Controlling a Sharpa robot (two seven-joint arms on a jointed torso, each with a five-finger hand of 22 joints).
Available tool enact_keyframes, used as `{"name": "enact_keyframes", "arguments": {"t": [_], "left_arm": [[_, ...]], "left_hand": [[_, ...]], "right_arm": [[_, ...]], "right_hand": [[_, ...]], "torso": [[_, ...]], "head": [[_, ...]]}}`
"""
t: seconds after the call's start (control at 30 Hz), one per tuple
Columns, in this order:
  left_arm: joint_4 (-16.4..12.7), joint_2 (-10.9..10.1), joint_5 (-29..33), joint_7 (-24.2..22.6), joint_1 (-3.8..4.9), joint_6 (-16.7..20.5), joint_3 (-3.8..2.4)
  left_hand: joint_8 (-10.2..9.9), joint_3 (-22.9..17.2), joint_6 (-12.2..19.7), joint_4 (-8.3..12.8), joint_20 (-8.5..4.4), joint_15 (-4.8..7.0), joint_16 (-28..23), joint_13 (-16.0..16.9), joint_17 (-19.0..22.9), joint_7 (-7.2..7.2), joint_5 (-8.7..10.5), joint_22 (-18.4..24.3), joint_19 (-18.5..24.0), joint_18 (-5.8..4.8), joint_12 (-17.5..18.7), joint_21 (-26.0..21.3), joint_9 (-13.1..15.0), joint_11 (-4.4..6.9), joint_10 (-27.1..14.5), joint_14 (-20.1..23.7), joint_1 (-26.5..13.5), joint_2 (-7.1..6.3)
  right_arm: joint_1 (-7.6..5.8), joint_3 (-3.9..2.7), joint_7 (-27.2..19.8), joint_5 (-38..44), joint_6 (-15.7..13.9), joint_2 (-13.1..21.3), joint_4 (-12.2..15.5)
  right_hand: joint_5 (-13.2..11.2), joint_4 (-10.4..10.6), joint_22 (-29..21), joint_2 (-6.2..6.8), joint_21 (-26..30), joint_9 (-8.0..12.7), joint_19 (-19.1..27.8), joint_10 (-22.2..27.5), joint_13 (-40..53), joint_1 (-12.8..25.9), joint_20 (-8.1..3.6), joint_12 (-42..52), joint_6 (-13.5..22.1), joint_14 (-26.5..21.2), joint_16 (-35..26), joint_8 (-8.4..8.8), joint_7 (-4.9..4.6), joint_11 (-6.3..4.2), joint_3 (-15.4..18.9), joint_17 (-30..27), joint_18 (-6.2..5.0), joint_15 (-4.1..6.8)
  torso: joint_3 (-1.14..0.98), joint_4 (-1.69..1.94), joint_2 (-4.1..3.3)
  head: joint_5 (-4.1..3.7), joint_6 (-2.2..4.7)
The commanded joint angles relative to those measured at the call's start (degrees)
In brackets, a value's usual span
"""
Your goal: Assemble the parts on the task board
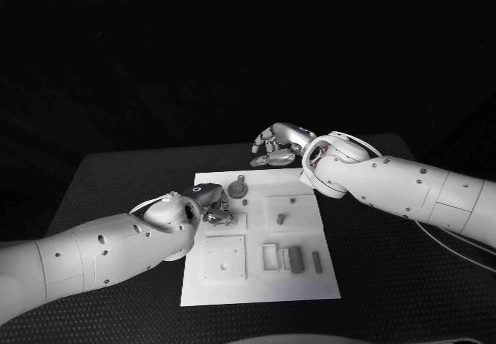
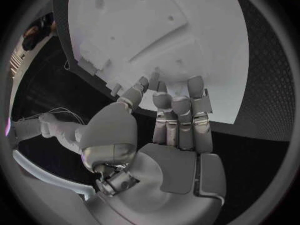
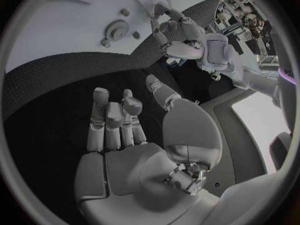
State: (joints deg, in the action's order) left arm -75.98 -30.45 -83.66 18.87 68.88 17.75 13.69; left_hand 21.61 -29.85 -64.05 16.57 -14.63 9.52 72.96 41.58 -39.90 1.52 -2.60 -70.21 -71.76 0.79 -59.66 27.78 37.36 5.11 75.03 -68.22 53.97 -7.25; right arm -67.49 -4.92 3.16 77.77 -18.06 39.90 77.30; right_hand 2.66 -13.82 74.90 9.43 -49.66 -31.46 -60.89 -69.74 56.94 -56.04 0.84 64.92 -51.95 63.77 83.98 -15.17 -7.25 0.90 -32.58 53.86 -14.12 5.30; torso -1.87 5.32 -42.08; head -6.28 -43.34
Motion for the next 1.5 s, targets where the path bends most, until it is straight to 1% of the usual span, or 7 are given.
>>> {"name": "enact_keyframes", "arguments": {"t": [0.03, 0.3, 0.43, 0.53, 0.77, 1.3, 1.5], "left_arm": [[0.01, 0.13, -0.88, 0.01, -0.1, -1.04, -0.02], [-0.07, -0.16, -0.97, 0.11, -0.12, -0.81, -0.02], [-0.14, -0.36, -0.99, 0.27, -0.17, -0.85, -0.03], [-0.2, -0.45, -0.96, 0.32, -0.2, -0.83, -0.03], [-0.15, -0.52, -0.77, 0.53, -0.23, -1.26, -0.04], [-0.16, -0.79, -0.28, 1.16, -0.25, -1.93, -0.05], [-0.91, -1.28, 0.45, 1.42, -0.49, -1.95, -0.06]], "left_hand": [[-0.21, 0.27, 0.25, 0.01, -0.21, 0.05, 0.32, -0.08, 0.09, 0.05, -0.17, -0.07, -0.01, -0.54, 0.17, -0.2, -0.09, -0.26, -0.03, 0.31, 0.28, -0.2], [-0.31, 0.53, 0.29, 0.02, -0.2, 0.06, 0.38, -0.07, 0.15, 0.08, -0.17, -0.11, 0.0, -0.56, 0.14, -0.26, -0.12, -0.28, -0.08, 0.38, 0.5, -0.35], [-0.38, 0.82, 0.32, -0.02, -0.19, 0.06, 0.44, -0.05, 0.19, 0.11, -0.17, -0.15, -0.02, -0.57, 0.1, -0.29, -0.15, -0.31, -0.09, 0.39, 0.47, -0.56], [-0.46, 1.51, 0.29, -0.14, -0.16, 0.06, 0.54, -0.03, 0.27, 0.15, -0.17, -0.2, -0.07, -0.61, 0.04, -0.33, -0.18, -0.35, -0.1, 0.42, -0.01, -1.13], [-0.87, 3.48, 0.37, -0.18, -0.22, 0.11, 0.74, -0.04, 0.56, 0.18, -0.25, -0.25, -0.13, -0.59, -0.06, -0.62, -0.41, -0.37, -0.17, 0.49, -1.22, -1.52], [-1.22, 4.25, 0.51, -0.31, -0.26, 0.16, 0.85, -0.06, 0.78, 0.25, -0.25, -0.23, -0.21, -0.58, -0.11, -0.87, -0.61, -0.43, -0.2, 0.55, -1.85, -2.01], [-1.28, 4.34, 0.48, -0.41, -0.27, 0.17, 0.88, -0.07, 0.84, 0.26, -0.26, -0.22, -0.26, -0.58, -0.12, -0.92, -0.65, -0.45, -0.2, 0.55, -2.02, -1.91]], "right_arm": [[0.06, -0.03, -0.29, -0.07, 0.57, 0.04, -0.01], [0.09, -0.03, -0.3, -0.1, 0.58, 0.07, -0.03], [0.12, -0.03, -0.29, -0.13, 0.59, 0.1, -0.03], [0.14, -0.03, -0.28, -0.13, 0.57, 0.1, -0.05], [0.18, -0.03, -0.3, -0.15, 0.58, 0.13, -0.03], [0.22, -0.03, -0.31, -0.25, 0.59, 0.16, -0.03], [0.32, -0.03, -0.35, -0.32, 0.57, 0.17, -0.03]], "right_hand": [[0.12, 0.41, 0.28, 0.05, 0.16, 0.0, 0.38, 0.37, -0.05, 0.67, 0.2, -0.34, 0.11, -0.2, -0.34, 0.19, -0.12, -0.02, 0.1, -0.07, -0.88, -0.13], [0.12, 0.45, 0.28, 0.04, 0.17, 0.0, 0.39, 0.38, -0.05, 0.7, 0.2, -0.35, 0.12, -0.21, -0.34, 0.2, -0.13, -0.02, 0.09, -0.07, -0.88, -0.13], [0.12, 0.47, 0.29, 0.05, 0.17, 0.0, 0.39, 0.38, -0.05, 0.71, 0.2, -0.34, 0.12, -0.21, -0.34, 0.2, -0.13, -0.02, 0.09, -0.07, -0.88, -0.13], [0.12, 0.47, 0.29, 0.06, 0.17, 0.0, 0.39, 0.39, -0.06, 0.72, 0.2, -0.34, 0.13, -0.21, -0.35, 0.21, -0.13, -0.01, 0.1, -0.07, -0.88, -0.14], [0.12, 0.5, 0.29, 0.09, 0.18, 0.0, 0.4, 0.4, -0.06, 0.73, 0.2, -0.35, 0.15, -0.22, -0.35, 0.23, -0.13, -0.01, 0.1, -0.08, -0.88, -0.14], [0.12, 0.57, 0.3, 0.14, 0.19, 0.0, 0.41, 0.42, -0.06, 0.78, 0.2, -0.34, 0.18, -0.23, -0.35, 0.26, -0.14, 0.0, 0.11, -0.08, -0.88, -0.15], [0.12, 0.6, 0.3, 0.14, 0.19, 0.0, 0.41, 0.42, -0.06, 0.81, 0.2, -0.34, 0.18, -0.23, -0.35, 0.27, -0.15, 0.0, 0.11, -0.08, -0.88, -0.15]], "torso": [[-0.01, 0.01, 0.0], [-0.04, -0.01, 0.0], [0.0, 0.0, -0.01], [-0.01, 0.01, -0.01], [0.0, 0.01, 0.0], [-0.02, 0.0, -0.02], [-0.01, -0.03, -0.01]], "head": [[-0.08, -0.04], [-0.14, -0.07], [-0.18, -0.06], [-0.18, -0.04], [-0.26, -0.09], [-0.26, -0.14], [-0.34, -0.15]]}}
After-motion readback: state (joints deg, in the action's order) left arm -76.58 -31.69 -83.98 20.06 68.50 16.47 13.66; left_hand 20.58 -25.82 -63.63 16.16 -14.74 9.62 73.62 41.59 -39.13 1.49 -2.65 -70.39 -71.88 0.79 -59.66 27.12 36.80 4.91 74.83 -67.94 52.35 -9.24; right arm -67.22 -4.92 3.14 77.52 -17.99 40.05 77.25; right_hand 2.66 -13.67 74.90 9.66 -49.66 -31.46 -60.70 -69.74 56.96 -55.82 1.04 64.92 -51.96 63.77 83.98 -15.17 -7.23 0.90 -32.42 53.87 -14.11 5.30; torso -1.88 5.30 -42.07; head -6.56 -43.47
